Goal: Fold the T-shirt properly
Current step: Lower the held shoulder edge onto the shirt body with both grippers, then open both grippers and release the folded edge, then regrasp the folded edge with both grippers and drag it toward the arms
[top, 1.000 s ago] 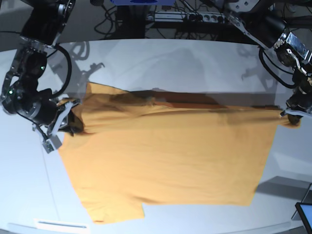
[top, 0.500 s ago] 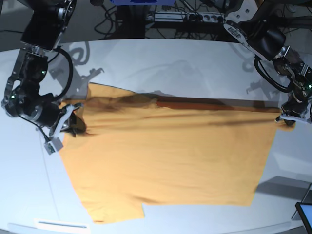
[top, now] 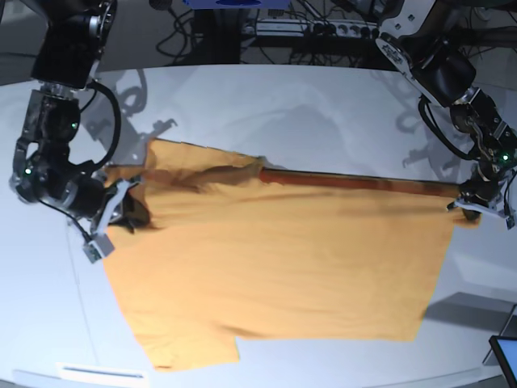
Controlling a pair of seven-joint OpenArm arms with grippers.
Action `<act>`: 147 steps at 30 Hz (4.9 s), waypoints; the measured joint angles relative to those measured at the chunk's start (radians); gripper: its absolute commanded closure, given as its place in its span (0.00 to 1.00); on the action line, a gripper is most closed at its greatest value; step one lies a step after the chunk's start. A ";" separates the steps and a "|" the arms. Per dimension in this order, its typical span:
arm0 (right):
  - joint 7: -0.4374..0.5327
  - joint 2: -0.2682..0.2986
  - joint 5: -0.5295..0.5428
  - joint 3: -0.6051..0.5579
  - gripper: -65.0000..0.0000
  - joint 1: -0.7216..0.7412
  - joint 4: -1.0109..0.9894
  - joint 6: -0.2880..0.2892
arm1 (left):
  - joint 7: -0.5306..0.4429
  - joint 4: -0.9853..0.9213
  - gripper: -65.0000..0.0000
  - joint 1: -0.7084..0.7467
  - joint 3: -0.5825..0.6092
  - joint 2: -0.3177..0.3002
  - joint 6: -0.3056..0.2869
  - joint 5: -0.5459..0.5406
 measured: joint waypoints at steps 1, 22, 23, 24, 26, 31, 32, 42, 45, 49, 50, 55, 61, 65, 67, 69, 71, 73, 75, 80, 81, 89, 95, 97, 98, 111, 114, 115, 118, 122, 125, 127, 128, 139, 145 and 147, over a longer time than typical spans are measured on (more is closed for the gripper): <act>0.016 0.000 0.003 -0.010 0.99 0.002 -0.013 0.000 | -0.001 -0.013 1.00 -0.013 -0.003 0.000 0.004 0.003; 0.051 0.008 0.001 -0.021 0.99 0.015 -0.099 0.000 | -0.085 -0.153 1.00 -0.067 0.101 -0.072 0.000 -0.001; 0.051 0.013 0.001 -0.023 0.99 0.016 -0.099 0.000 | -0.092 -0.169 1.00 -0.070 0.112 -0.074 0.000 -0.001; 0.058 0.021 0.002 -0.023 0.99 0.017 -0.099 0.000 | -0.093 -0.182 1.00 -0.071 0.119 -0.073 0.000 0.000; 0.070 0.036 0.001 -0.021 0.99 0.020 -0.099 0.000 | -0.116 -0.206 1.00 -0.070 0.126 -0.071 0.000 -0.001; 0.070 0.053 0.006 -0.021 0.99 0.031 -0.112 0.002 | -0.147 -0.247 1.00 -0.070 0.126 -0.070 0.000 -0.001; 0.074 0.058 0.006 -0.021 0.99 0.036 -0.129 0.003 | -0.146 -0.248 1.00 -0.070 0.126 -0.070 0.000 -0.001; 0.097 0.063 0.002 -0.021 0.99 0.068 -0.185 0.000 | -0.150 -0.247 1.00 -0.093 0.126 -0.071 0.000 -0.002; 0.100 0.064 0.002 -0.021 0.99 0.071 -0.185 0.000 | -0.153 -0.247 1.00 -0.092 0.128 -0.071 0.000 -0.001; 0.107 0.064 0.002 -0.021 0.99 0.071 -0.210 0.000 | -0.150 -0.247 1.00 -0.090 0.200 -0.077 0.010 0.003; 0.106 0.064 0.001 -0.021 0.99 0.070 -0.217 0.000 | -0.152 -0.247 1.00 -0.092 0.209 -0.075 0.010 0.002; 0.107 0.069 -0.002 -0.021 0.98 0.069 -0.219 0.000 | -0.153 -0.246 0.97 -0.092 0.217 -0.073 0.007 0.000; 0.106 0.069 -0.002 -0.018 0.77 0.069 -0.219 0.000 | -0.154 -0.246 0.72 -0.092 0.212 -0.074 0.007 -0.001; 0.107 0.069 -0.002 -0.017 0.62 0.069 -0.219 0.000 | -0.154 -0.246 0.49 -0.087 0.212 -0.098 0.011 0.001; 0.108 0.069 -0.002 -0.016 0.54 0.069 -0.219 0.000 | -0.153 -0.246 0.36 -0.087 0.208 -0.107 0.011 0.000; 0.107 0.069 -0.002 -0.016 0.48 0.069 -0.219 0.000 | -0.153 -0.246 0.24 -0.085 0.209 -0.116 0.010 -0.006; 0.107 0.069 -0.002 -0.016 0.44 0.069 -0.219 0.000 | -0.153 -0.243 0.13 -0.084 0.208 -0.119 0.010 -0.004; 0.107 0.071 -0.002 -0.016 0.44 0.069 -0.217 0.000 | -0.150 -0.243 0.05 -0.084 0.210 -0.126 0.010 -0.006; 0.111 0.076 -0.002 -0.017 0.44 0.069 -0.217 0.000 | -0.150 -0.240 0.00 -0.084 0.210 -0.134 0.010 -0.008; 0.145 0.114 -0.004 -0.017 0.44 0.068 -0.201 0.000 | -0.146 -0.167 0.00 -0.083 0.210 -0.134 0.007 -0.008; 0.148 0.122 -0.006 -0.017 0.44 0.069 -0.188 0.000 | -0.143 -0.150 0.00 -0.084 0.210 -0.132 0.007 -0.009; 0.161 0.159 -0.003 -0.019 0.44 0.027 -0.057 -0.001 | -0.021 0.124 0.00 -0.033 0.212 -0.109 0.003 -0.011; 0.132 0.150 0.004 -0.023 0.54 -0.035 0.013 -0.002 | 0.005 0.354 0.34 0.182 0.220 -0.060 -0.005 -0.009; 0.130 0.141 0.002 -0.022 0.71 -0.065 0.035 -0.004 | 0.005 0.363 0.55 0.232 0.222 -0.054 -0.008 -0.014; 0.127 0.137 0.002 -0.021 0.81 -0.078 0.039 -0.004 | 0.007 0.362 0.63 0.244 0.218 -0.050 -0.005 -0.012; 0.126 0.122 0.002 -0.023 1.00 -0.083 0.053 -0.004 | -0.154 0.354 1.00 0.260 0.224 -0.034 -0.005 -0.005; 0.132 0.104 0.002 -0.022 1.00 -0.098 0.053 -0.004 | -0.161 0.269 1.00 0.196 0.237 -0.023 -0.008 -0.004; 0.128 0.100 0.002 -0.023 1.00 -0.108 0.053 -0.003 | -0.164 0.233 1.00 0.175 0.239 -0.019 -0.008 -0.006; 0.121 0.090 -0.003 -0.022 1.00 -0.124 0.053 -0.004 | -0.159 0.135 1.00 0.129 0.237 -0.024 0.004 0.003; 0.125 0.075 0.002 -0.024 1.00 -0.134 0.053 -0.004 | -0.159 0.084 1.00 0.116 0.235 -0.024 0.000 0.003; 0.125 0.076 0.002 -0.024 1.00 -0.144 0.053 -0.004 | -0.162 0.059 1.00 0.115 0.235 -0.025 0.000 0.003; 0.124 0.077 0.002 -0.023 1.00 -0.153 0.053 -0.004 | -0.160 0.022 1.00 0.102 0.238 -0.032 -0.001 0.004; 0.123 0.077 0.002 -0.024 1.00 -0.155 0.053 -0.004 | -0.158 -0.003 1.00 0.089 0.239 -0.042 -0.005 0.003; 0.134 0.077 0.002 -0.098 1.00 -0.192 0.099 -0.005 | -0.161 -0.121 1.00 0.023 0.332 -0.097 0.003 0.006; 0.136 0.080 0.003 -0.152 1.00 -0.198 0.137 0.000 | -0.178 -0.192 1.00 0.014 0.348 -0.095 0.000 -0.002; 0.136 0.079 0.002 -0.167 1.00 -0.200 0.137 0.000 | -0.249 -0.254 1.00 0.027 0.348 -0.100 -0.001 -0.003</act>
